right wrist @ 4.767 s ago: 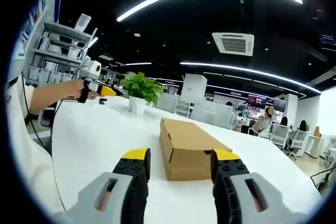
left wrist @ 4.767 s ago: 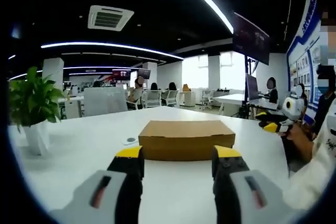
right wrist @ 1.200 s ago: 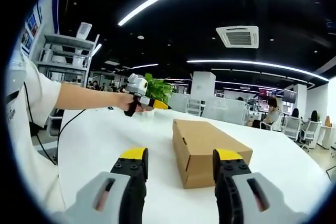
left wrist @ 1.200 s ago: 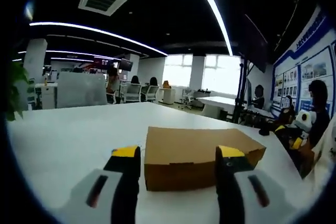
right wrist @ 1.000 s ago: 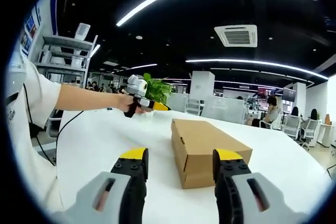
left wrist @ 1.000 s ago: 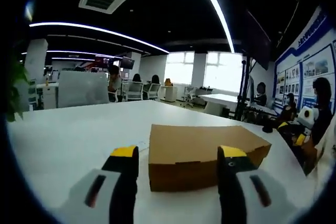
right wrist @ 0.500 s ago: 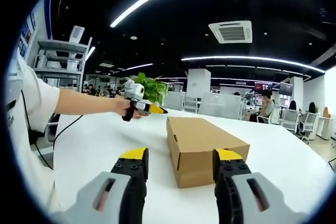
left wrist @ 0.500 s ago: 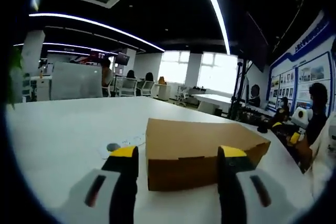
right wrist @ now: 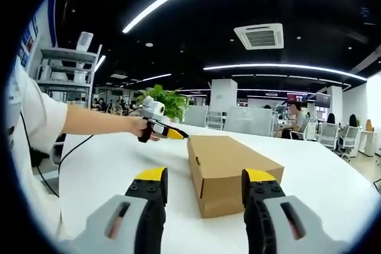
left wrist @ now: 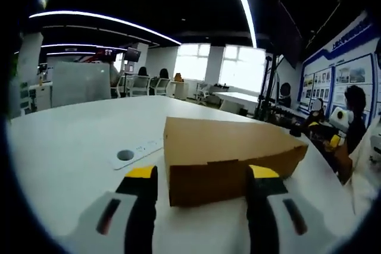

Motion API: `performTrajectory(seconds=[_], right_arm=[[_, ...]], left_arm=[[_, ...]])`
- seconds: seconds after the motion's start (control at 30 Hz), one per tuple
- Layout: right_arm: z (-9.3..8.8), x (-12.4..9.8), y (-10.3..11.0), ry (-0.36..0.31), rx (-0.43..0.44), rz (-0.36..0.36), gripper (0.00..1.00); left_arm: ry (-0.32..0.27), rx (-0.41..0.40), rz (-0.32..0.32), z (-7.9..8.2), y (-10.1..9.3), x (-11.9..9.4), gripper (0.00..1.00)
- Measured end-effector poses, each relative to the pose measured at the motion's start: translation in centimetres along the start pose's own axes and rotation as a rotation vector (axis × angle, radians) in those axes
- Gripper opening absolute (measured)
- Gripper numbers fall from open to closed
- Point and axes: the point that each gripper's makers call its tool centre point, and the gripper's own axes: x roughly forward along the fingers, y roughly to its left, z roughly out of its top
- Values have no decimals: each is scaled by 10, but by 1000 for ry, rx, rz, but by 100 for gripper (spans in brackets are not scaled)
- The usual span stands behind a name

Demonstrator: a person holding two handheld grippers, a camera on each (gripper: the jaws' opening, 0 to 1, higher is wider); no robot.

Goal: Operate the shoe box by opening the lid, removing the specified soft item, and placing it in the target area until the item is outside and the box remains undamaged.

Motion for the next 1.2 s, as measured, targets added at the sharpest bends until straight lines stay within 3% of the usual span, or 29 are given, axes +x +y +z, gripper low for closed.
performTrajectory(seconds=[0.27, 0.57, 0.97, 1.2], right_arm=[[-13, 5, -9, 33, 30, -28, 51], [-12, 6, -15, 34, 56, -31, 51], [-16, 13, -6, 88, 3, -33, 55], [-22, 11, -6, 78, 39, -33, 54]], left_arm=[[-8, 9, -15, -1, -1, 1, 62], [-39, -5, -21, -2, 3, 2, 60], [-78, -12, -29, 7, 2, -2, 59], [-53, 9, -28, 8, -2, 0, 59]])
